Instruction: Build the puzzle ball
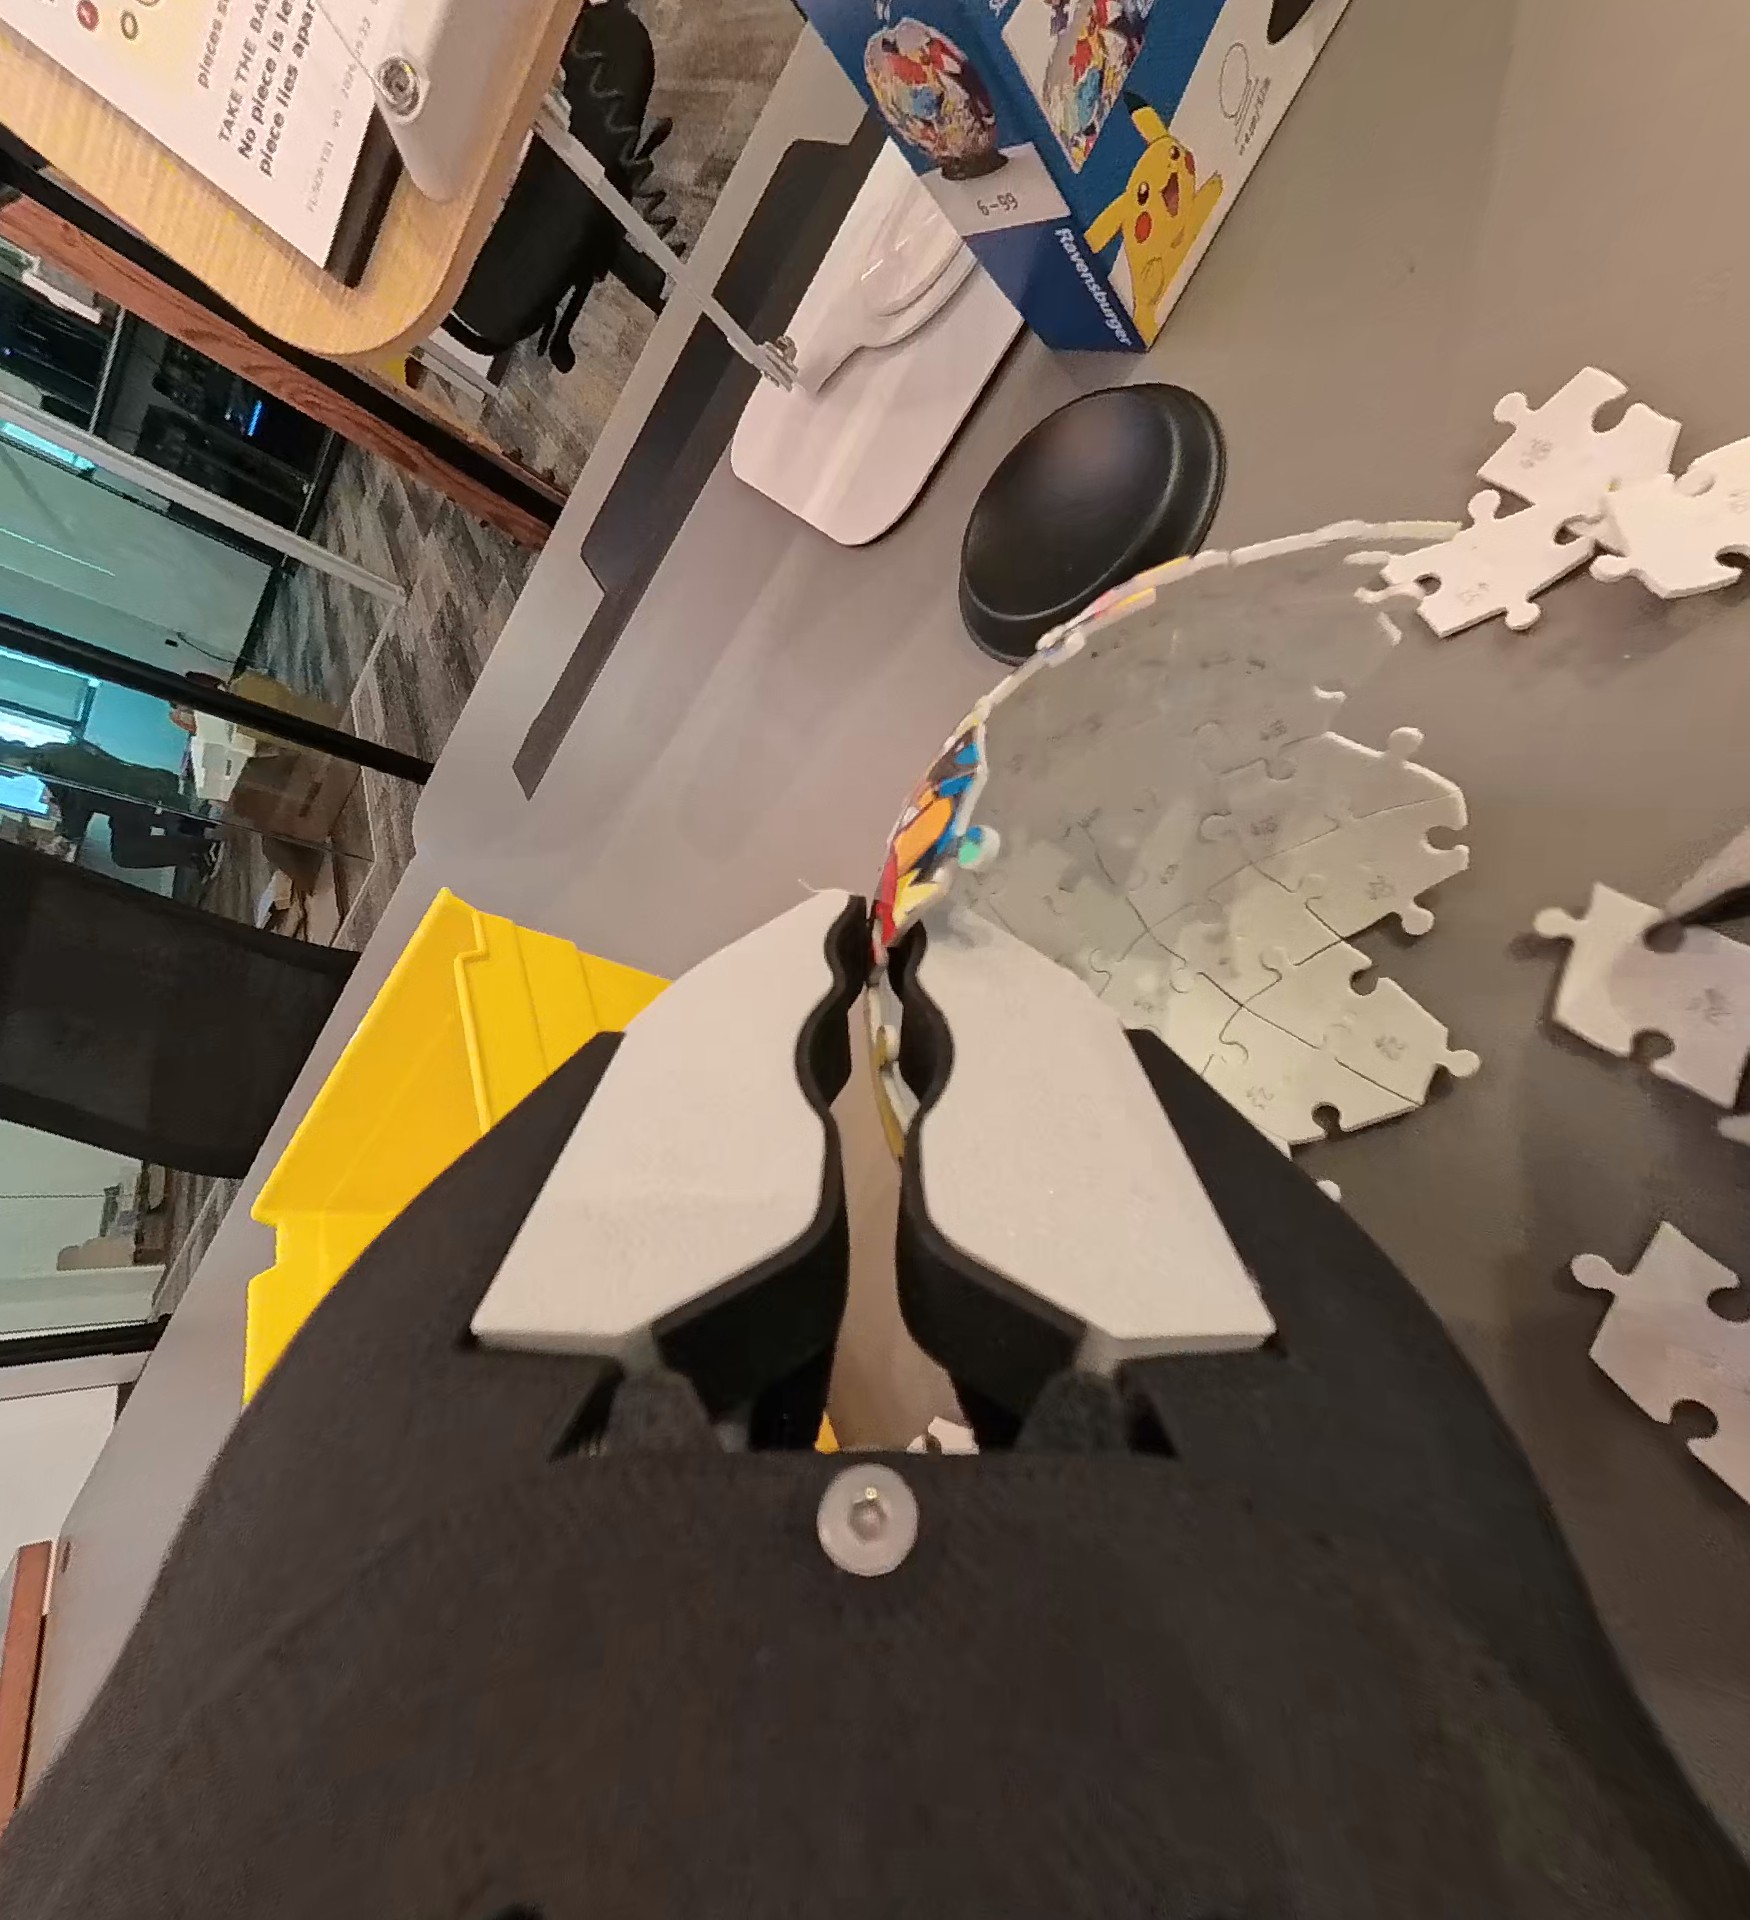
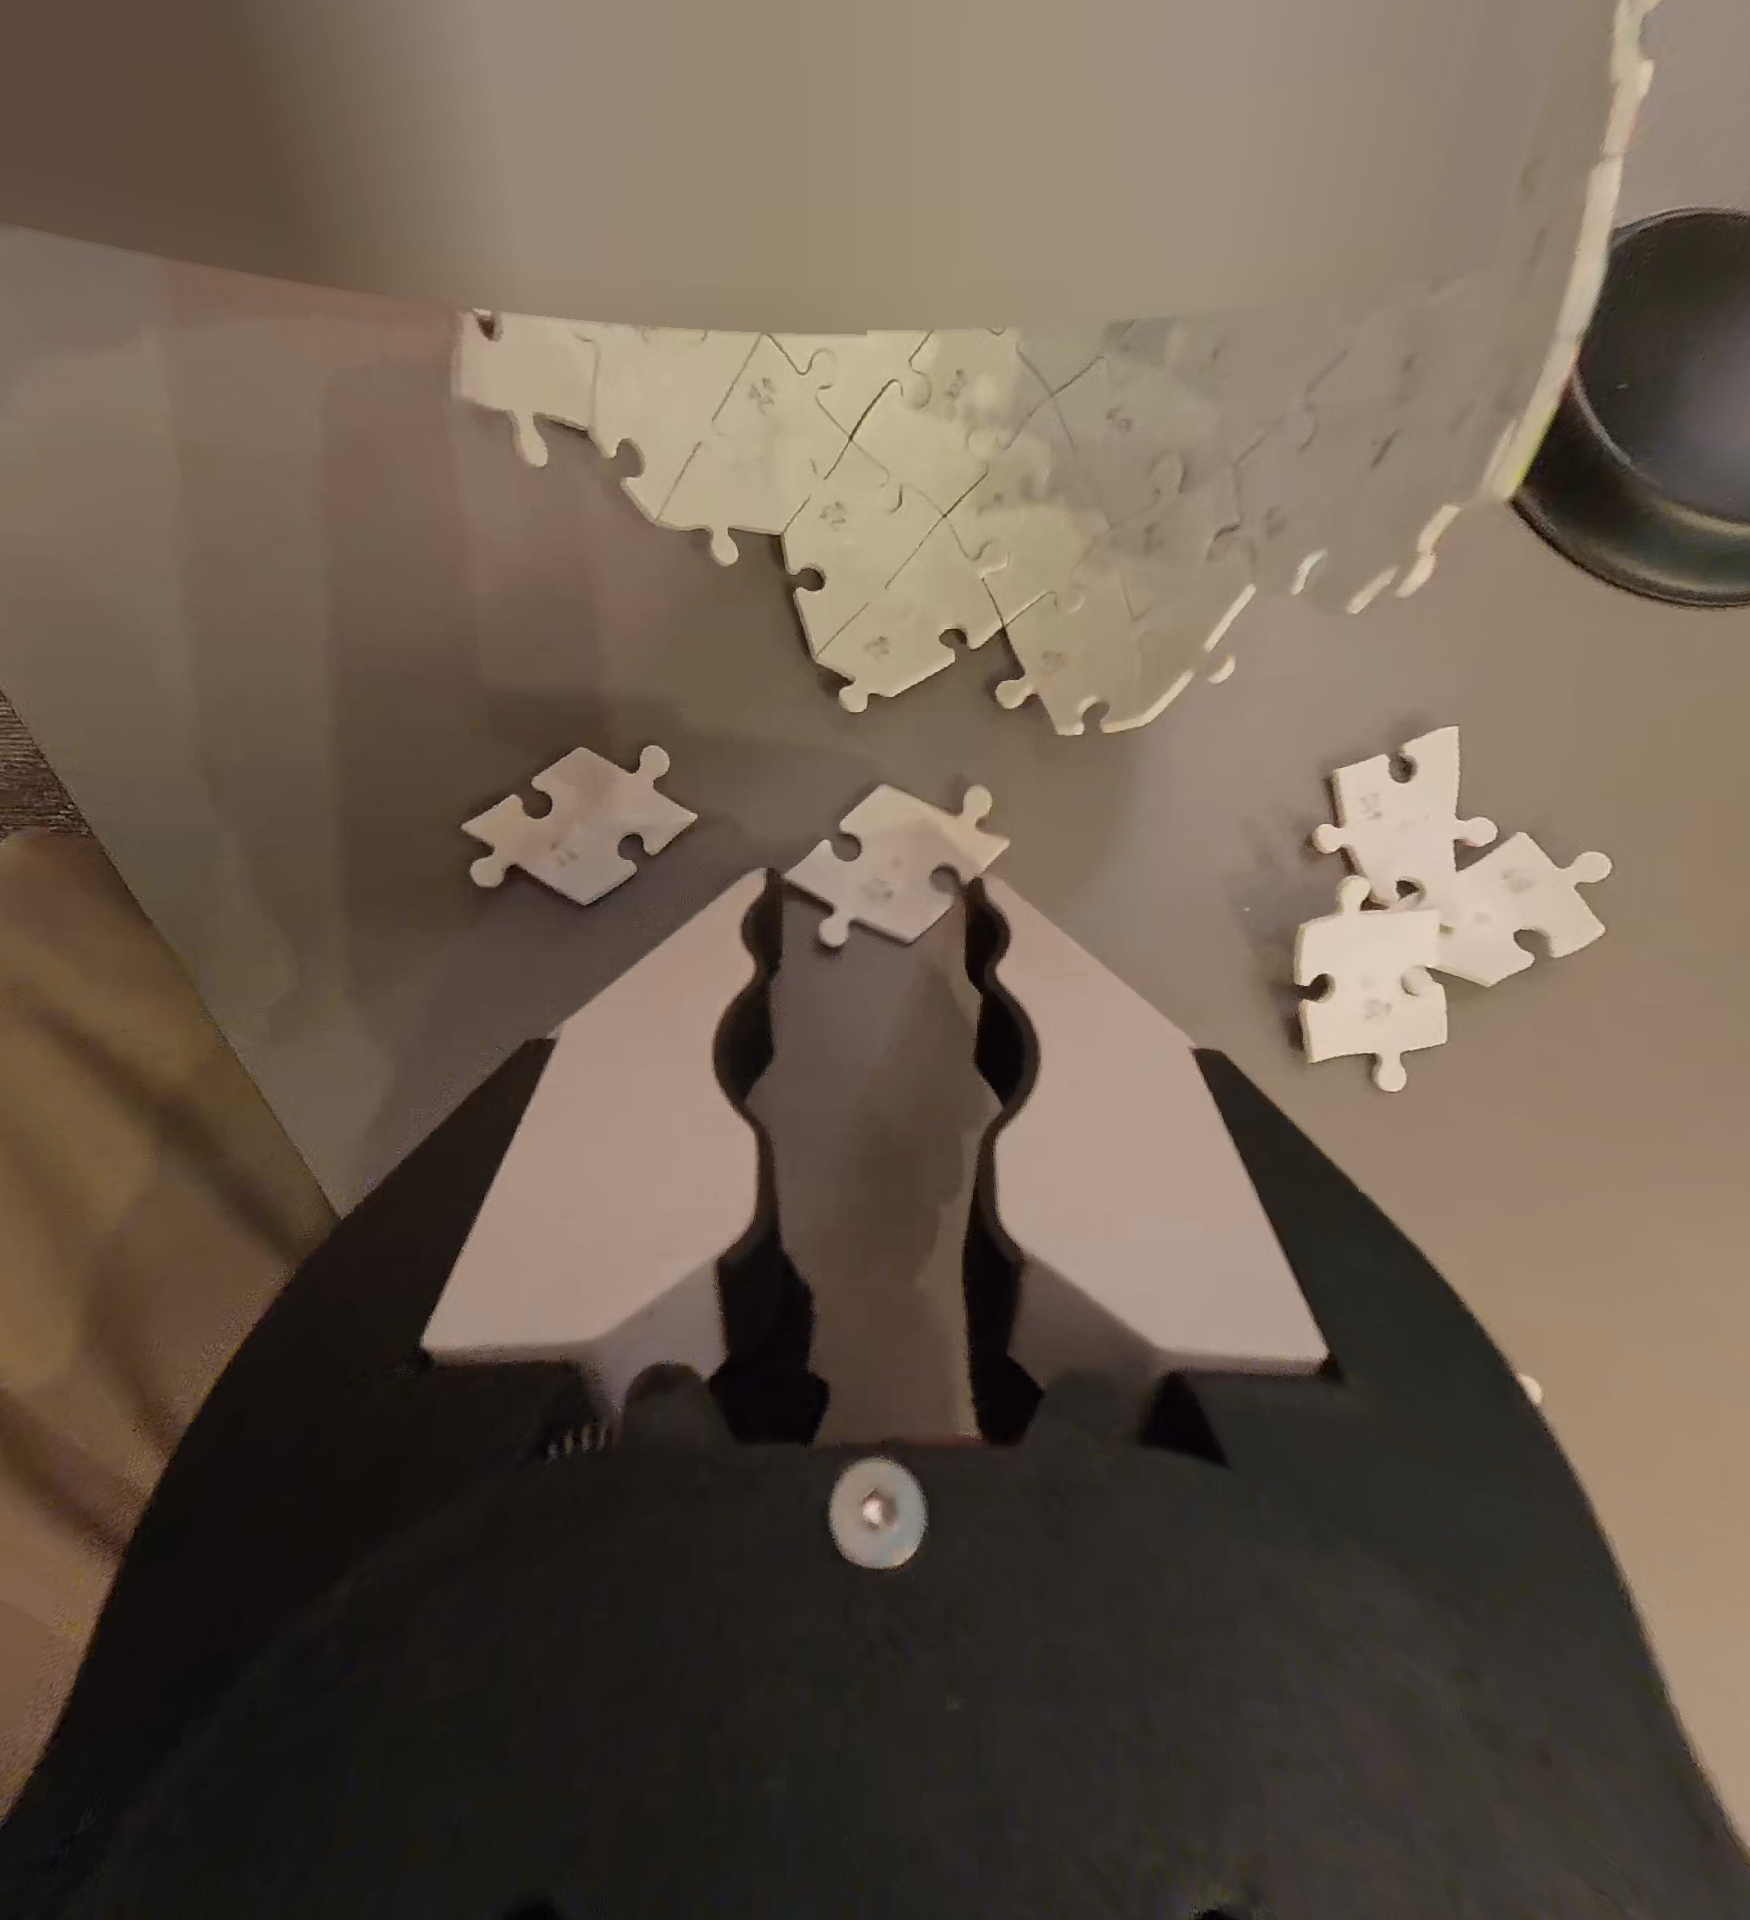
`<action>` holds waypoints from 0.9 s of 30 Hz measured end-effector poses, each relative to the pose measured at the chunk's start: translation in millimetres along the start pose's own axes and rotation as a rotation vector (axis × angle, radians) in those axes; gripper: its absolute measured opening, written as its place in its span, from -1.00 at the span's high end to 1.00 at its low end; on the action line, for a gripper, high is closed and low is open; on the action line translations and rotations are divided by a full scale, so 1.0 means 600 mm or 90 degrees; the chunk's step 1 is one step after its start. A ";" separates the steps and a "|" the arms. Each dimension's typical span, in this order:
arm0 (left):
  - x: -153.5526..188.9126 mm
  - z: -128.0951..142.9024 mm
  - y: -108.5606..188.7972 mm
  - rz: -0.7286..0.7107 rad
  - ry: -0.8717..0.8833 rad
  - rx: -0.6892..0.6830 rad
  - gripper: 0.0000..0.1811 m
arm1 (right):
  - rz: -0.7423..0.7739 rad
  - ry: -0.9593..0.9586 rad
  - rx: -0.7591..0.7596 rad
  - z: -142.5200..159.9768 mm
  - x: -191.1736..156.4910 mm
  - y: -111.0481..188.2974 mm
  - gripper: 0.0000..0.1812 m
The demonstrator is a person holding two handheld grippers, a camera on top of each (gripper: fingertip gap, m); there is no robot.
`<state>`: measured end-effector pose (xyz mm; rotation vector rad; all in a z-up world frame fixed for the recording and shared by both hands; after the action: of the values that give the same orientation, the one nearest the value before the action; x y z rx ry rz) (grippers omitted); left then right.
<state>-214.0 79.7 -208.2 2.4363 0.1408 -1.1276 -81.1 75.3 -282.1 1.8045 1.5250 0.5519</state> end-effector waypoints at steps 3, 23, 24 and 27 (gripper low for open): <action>-0.001 0.001 0.000 0.001 0.002 0.000 0.96 | -0.010 0.002 0.002 0.001 0.006 0.001 0.73; 0.009 -0.009 0.005 0.023 -0.019 0.021 0.96 | -0.042 0.389 -0.128 -0.028 0.009 0.007 0.74; 0.009 -0.010 0.006 0.023 -0.020 0.022 0.96 | -0.043 0.413 -0.147 -0.027 0.011 0.005 0.74; 0.009 -0.009 0.006 0.025 -0.020 0.027 0.96 | -0.032 0.479 -0.172 -0.028 0.015 0.003 0.74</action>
<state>-205.7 78.2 -207.9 2.4454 0.0587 -1.1623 -89.9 87.8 -270.3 1.4044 1.8392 1.4509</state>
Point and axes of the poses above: each gripper's, where its closed fingertips meet, y back along the fingers, z out of its underside, x = y × z across the jaws, the point moved 9 cm from there along y, back along the fingers, and after that the axes turned 11 degrees about -z, right-handed, at the moved point
